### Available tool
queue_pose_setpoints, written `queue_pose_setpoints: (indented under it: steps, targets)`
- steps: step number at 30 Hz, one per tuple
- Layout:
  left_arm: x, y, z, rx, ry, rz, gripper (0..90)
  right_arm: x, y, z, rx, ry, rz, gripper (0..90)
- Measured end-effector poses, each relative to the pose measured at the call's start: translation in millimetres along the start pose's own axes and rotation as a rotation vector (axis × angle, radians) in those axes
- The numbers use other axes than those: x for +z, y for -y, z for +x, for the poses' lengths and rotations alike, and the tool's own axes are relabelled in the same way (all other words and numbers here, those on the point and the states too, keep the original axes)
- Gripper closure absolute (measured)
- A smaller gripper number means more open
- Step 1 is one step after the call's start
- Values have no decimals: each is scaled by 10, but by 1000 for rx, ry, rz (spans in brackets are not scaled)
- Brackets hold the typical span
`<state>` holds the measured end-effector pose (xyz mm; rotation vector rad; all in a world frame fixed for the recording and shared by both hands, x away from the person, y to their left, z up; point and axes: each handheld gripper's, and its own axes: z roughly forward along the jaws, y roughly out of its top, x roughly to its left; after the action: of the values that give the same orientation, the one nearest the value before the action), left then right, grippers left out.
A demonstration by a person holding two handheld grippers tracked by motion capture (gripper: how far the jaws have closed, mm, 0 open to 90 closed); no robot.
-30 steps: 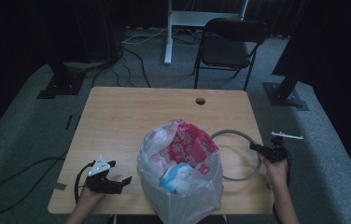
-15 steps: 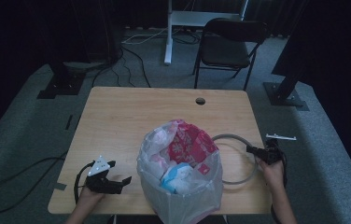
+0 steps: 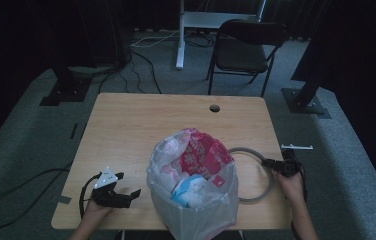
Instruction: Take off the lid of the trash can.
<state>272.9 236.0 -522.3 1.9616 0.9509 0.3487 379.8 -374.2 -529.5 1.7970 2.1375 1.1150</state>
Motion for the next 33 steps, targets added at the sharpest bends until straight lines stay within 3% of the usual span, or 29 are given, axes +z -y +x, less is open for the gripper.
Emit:
queue_pose_setpoints:
  steps: [2,7,9,10,12,14,17,22,26,28,30,33]
  targets:
    - [-2,-2,3,-1,1,-3,27,5,-12,4,3,-2,14,528]
    - [-9,-4,5,-1,4,-7,27,-27,-45,18,32,-30,3,427]
    - [-13,-5,6,-1,5,-8,27,-37,-49,39,9,-52,11,362]
    - [-15,-6,4,-3,6,-11,27,-39,-52,58,-2,-40,13,264]
    - [-20,-9,3,-5,8,-15,27,-39,-56,61,7,-73,18,288]
    - [-27,-14,-2,-6,11,-18,28,-40,-61,82,-38,-114,17,264]
    - [-29,-23,-14,-5,19,-19,28,-56,-79,156,-93,-191,-25,223]
    - [-25,-36,-36,-1,29,-19,27,-226,-160,316,-170,-133,-142,215]
    - [-43,-48,-43,-6,33,-35,27,-432,-235,415,-216,-173,-281,203]
    - [-54,-61,-41,-23,54,-44,27,-529,-272,501,-244,-211,-308,186]
    - [-88,-81,-37,-44,111,-71,27,-622,-310,598,-264,-264,-307,162]
    - [-141,-142,-73,-39,103,-81,27,-766,-365,753,-290,-337,-322,125]
